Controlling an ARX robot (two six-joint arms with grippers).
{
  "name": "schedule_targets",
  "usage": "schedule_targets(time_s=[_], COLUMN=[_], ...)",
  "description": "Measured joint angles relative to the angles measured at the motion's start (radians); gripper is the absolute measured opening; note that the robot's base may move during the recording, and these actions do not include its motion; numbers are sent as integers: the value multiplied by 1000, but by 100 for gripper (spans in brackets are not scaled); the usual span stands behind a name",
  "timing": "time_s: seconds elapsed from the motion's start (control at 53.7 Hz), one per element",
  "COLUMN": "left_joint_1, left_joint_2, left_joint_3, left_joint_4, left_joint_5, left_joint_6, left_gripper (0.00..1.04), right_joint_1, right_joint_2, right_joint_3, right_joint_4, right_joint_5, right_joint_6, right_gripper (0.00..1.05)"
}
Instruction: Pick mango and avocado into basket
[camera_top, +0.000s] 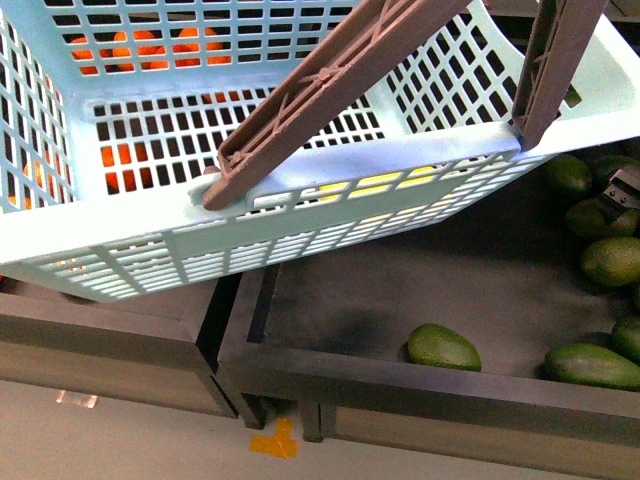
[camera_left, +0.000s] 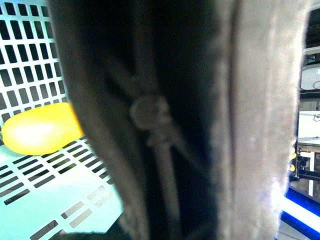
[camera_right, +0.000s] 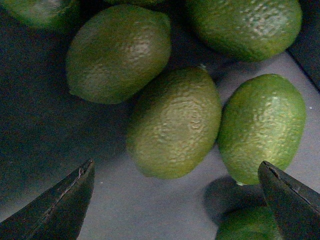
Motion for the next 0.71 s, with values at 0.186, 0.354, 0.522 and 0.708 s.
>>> schedule_targets(time_s=[0.186,0.354,0.522,0.708], left_joint_1=[0,0,0,0], left_joint_2=[0,0,0,0], left_joint_3=[0,0,0,0], left_joint_4=[0,0,0,0], left_joint_5=[2,2,-1,2], left_joint_6=[0,0,1,1], left_gripper=[14,14,14,14], right_joint_1=[-20,-23,-10,3], right_joint_2=[24,48,87,128], right_joint_3=[0,5,71,160], right_joint_4=[-6,-13,-46,-80], right_joint_5=[8,7,6,8], right_joint_6=[16,19,26,27], right_gripper=[96,96,96,96])
